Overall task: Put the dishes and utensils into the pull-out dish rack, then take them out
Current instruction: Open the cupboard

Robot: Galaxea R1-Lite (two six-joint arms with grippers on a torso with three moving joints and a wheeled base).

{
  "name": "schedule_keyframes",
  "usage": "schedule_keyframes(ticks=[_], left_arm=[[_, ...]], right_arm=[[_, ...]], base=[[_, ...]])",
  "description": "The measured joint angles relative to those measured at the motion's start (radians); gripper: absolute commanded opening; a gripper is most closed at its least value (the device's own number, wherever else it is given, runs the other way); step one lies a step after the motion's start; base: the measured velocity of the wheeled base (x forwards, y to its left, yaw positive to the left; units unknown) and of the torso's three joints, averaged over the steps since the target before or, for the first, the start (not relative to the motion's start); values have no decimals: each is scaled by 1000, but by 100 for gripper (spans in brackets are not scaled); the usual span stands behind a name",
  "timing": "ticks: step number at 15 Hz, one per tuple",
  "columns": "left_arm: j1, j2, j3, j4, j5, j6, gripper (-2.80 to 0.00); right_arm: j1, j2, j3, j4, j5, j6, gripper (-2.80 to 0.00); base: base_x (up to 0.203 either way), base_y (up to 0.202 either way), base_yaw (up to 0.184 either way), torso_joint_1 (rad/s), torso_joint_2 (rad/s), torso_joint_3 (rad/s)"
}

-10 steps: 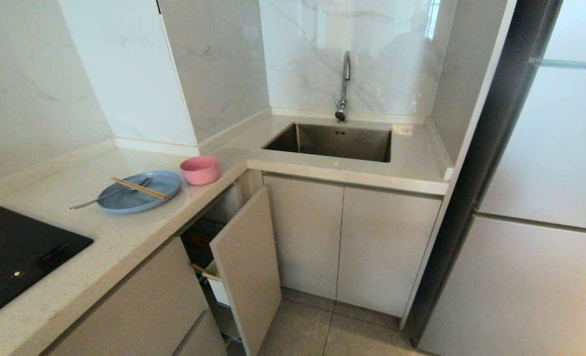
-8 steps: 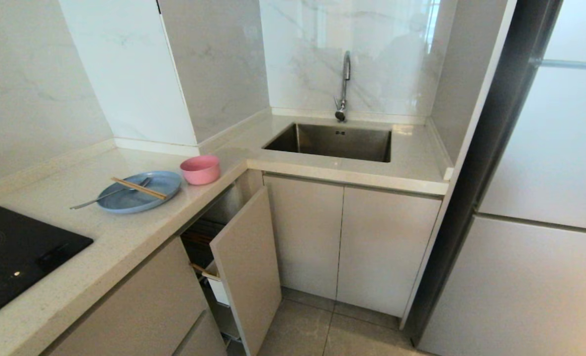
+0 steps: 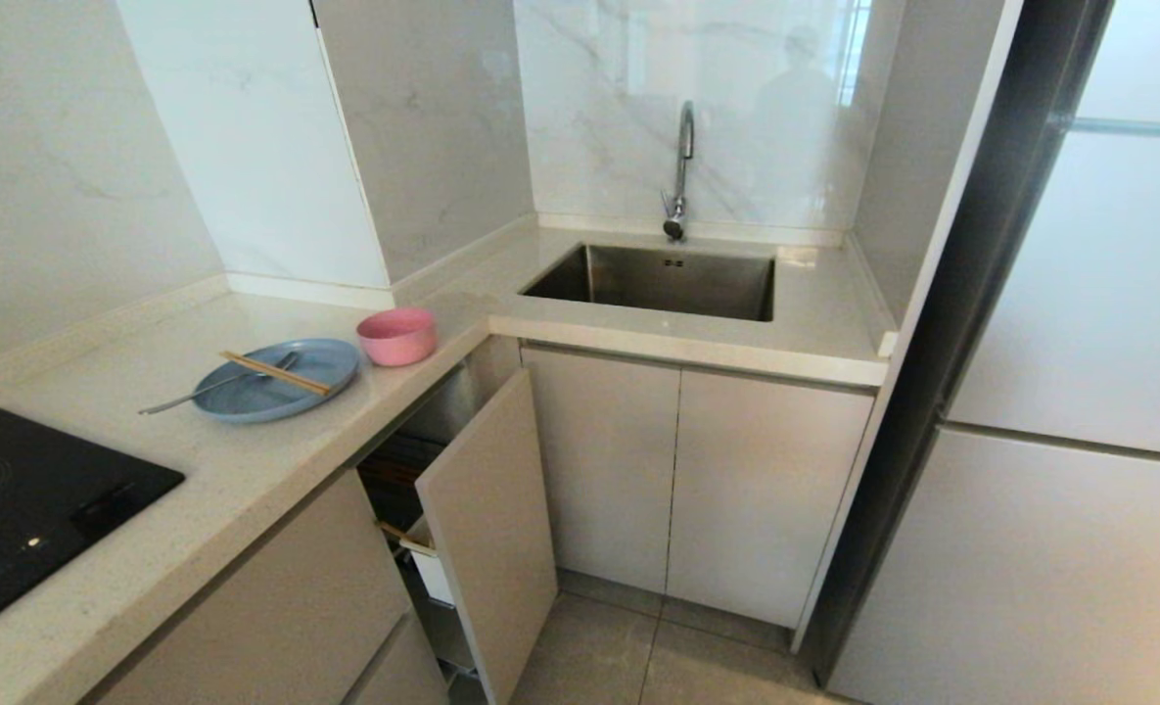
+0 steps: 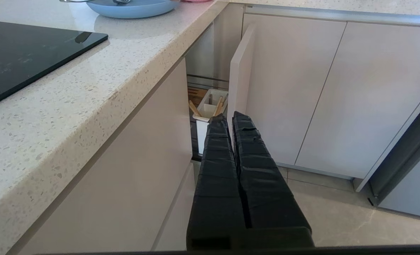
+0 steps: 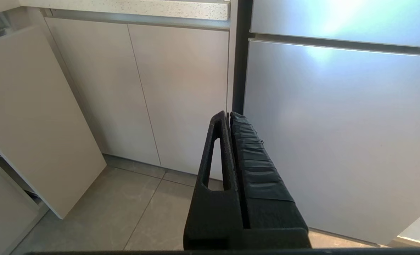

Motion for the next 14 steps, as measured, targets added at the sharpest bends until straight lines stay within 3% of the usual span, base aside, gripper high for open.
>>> schedule_keyframes(ticks=[4, 6, 11, 14], left_arm=[[0, 0, -5, 9, -3, 15, -280], [0, 9, -78, 43, -5, 21, -280], [-1, 215, -516, 283, -21, 35, -280], [0, 432, -794, 337, -45, 43, -280]], right_arm=[[0, 0, 0, 0, 0, 0, -280], [0, 0, 0, 0, 0, 0, -280], [0, 0, 0, 0, 0, 0, -280], [0, 0, 0, 0, 0, 0, -280]], base=[[0, 0, 0, 0, 0, 0], [0, 0, 0, 0, 0, 0], [0, 0, 0, 0, 0, 0], [0, 0, 0, 0, 0, 0]])
